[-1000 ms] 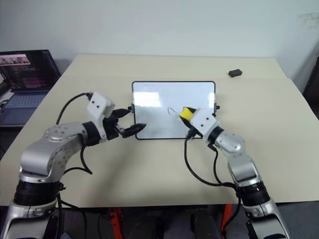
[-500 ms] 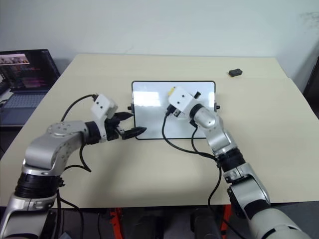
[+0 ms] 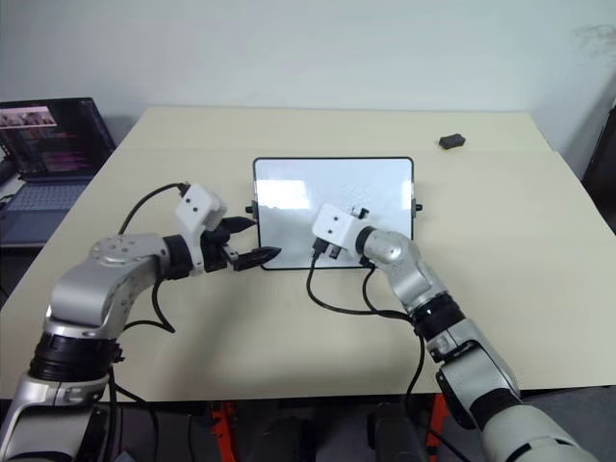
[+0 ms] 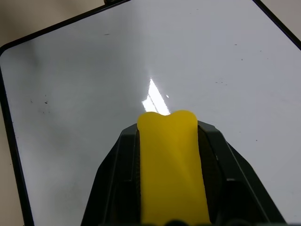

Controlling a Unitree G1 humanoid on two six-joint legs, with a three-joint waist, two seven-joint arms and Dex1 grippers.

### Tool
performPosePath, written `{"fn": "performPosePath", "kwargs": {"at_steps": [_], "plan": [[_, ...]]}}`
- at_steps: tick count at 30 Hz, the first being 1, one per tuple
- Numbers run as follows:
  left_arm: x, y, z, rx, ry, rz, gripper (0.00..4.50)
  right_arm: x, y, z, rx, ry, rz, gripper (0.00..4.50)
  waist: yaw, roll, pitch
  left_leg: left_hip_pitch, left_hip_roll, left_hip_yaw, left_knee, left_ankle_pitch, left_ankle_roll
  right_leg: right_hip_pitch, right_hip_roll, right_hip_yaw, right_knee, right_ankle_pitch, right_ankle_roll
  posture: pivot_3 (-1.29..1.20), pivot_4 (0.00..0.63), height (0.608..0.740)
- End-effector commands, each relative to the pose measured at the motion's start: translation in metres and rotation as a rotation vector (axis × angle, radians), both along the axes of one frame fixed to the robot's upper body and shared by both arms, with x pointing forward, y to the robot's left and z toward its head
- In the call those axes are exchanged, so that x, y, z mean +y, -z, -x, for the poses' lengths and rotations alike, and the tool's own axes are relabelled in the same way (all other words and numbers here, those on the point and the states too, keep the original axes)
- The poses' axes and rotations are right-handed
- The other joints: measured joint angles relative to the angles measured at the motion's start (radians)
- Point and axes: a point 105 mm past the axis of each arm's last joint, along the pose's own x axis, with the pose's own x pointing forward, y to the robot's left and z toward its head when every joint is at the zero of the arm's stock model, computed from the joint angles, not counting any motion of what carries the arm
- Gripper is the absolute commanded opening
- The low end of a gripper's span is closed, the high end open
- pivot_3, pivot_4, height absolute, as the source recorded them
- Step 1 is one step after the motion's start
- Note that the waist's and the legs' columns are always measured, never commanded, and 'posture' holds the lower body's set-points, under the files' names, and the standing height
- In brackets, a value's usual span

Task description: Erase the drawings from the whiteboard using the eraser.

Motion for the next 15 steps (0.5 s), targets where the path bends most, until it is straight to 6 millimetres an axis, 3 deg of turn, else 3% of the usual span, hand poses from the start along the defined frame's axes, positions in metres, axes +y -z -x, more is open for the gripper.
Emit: {"fn": "performPosePath", "kwargs": {"at_steps": [1,4,6,11,15], "plan": [[-0.003,-0.011,-0.002,-0.062,0.023,-0.005,4.5,-0.013,-0.021,-0.016,-0.093,0.098,-0.015,1.25,0.0,0.0,0.0,0.0,0.0,0.0,0.0,0.0,0.0,0.0,0.0,0.0,0.0,0.0,0.0,0.0,0.15,0.74],[-0.005,-0.01,-0.002,-0.073,0.035,-0.01,4.5,-0.017,-0.041,-0.025,-0.163,0.148,-0.071,1.25,0.001,0.0,0.0,0.0,0.0,0.0,0.001,0.0,0.0,0.0,0.0,0.0,0.0,0.0,0.0,0.0,0.15,0.74],[-0.007,-0.011,-0.001,-0.08,0.042,-0.001,4.5,-0.02,-0.039,-0.028,-0.152,0.162,-0.06,1.25,0.002,0.0,0.0,0.0,0.0,0.0,0.0,0.0,0.0,0.0,0.0,0.0,0.0,0.0,0.0,0.0,0.15,0.74],[-0.008,-0.011,0.001,-0.082,0.049,0.009,4.5,-0.025,-0.003,-0.02,-0.034,0.134,0.035,1.25,0.002,0.0,0.0,-0.001,0.0,0.0,-0.001,0.0,0.0,-0.001,0.0,0.0,-0.001,0.0,0.0,0.0,0.15,0.74],[-0.009,-0.011,0.002,-0.082,0.049,0.012,4.5,-0.033,0.014,-0.013,0.022,0.127,0.084,1.25,0.001,-0.001,0.0,0.0,0.0,0.0,0.0,0.0,0.0,0.001,0.0,0.0,-0.001,0.0,0.0,0.0,0.15,0.74]]}}
